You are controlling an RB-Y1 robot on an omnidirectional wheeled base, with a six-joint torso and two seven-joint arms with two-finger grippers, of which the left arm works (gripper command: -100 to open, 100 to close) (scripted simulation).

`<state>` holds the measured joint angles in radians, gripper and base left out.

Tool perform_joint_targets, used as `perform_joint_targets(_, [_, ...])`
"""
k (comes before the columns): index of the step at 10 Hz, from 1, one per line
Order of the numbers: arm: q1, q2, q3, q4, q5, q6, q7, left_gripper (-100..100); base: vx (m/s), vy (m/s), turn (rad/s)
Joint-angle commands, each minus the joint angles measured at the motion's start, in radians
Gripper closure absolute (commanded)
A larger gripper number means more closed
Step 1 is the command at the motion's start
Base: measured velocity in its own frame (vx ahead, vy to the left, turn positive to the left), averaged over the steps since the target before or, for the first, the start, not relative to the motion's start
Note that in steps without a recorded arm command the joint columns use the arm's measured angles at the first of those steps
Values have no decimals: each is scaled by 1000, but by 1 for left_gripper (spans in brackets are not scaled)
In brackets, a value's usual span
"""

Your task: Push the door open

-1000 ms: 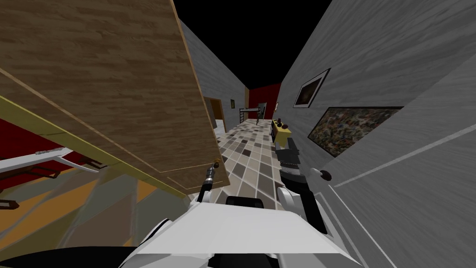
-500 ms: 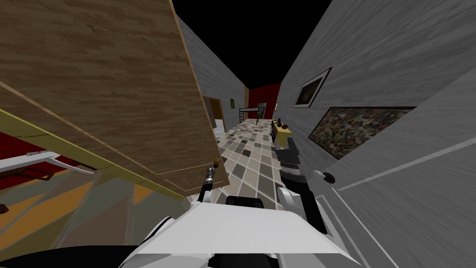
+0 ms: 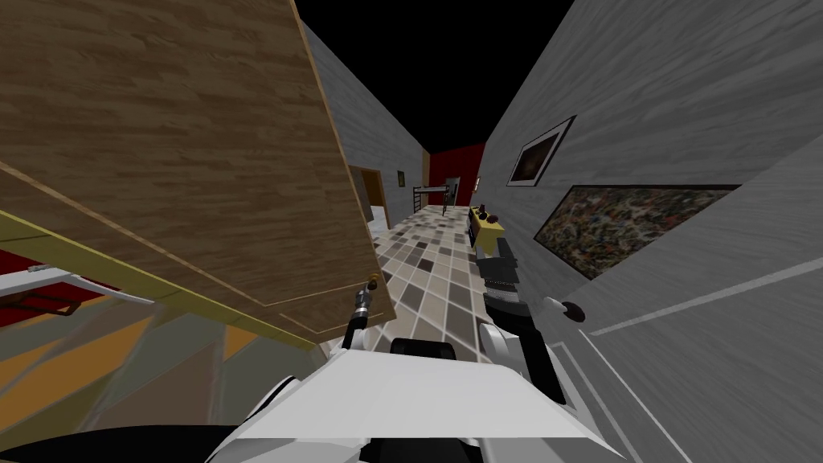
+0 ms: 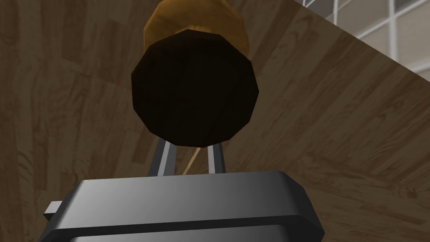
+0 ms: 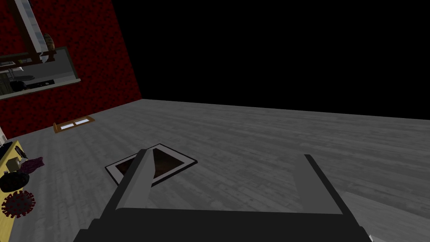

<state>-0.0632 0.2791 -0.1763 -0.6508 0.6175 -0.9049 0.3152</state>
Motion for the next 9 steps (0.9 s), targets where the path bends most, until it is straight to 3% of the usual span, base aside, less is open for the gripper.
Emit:
perform_joint_targets(1, [-18,1,-2,-1,8,-22,34,100,41,3,-12])
perform_joint_targets(2, [-19,-1,-6,-3,28,-21,67,100,43,0,-12])
perform_joint_targets(3, [-19,-1,-6,-3,28,-21,76,100,37,2,-12])
perform_joint_targets(4, [-19,-2,-9,-5,48,-20,114,100,38,-1,-18])
perform_joint_targets(9, [-20,-4,-16,-9,88,-18,199,100,36,4,-10])
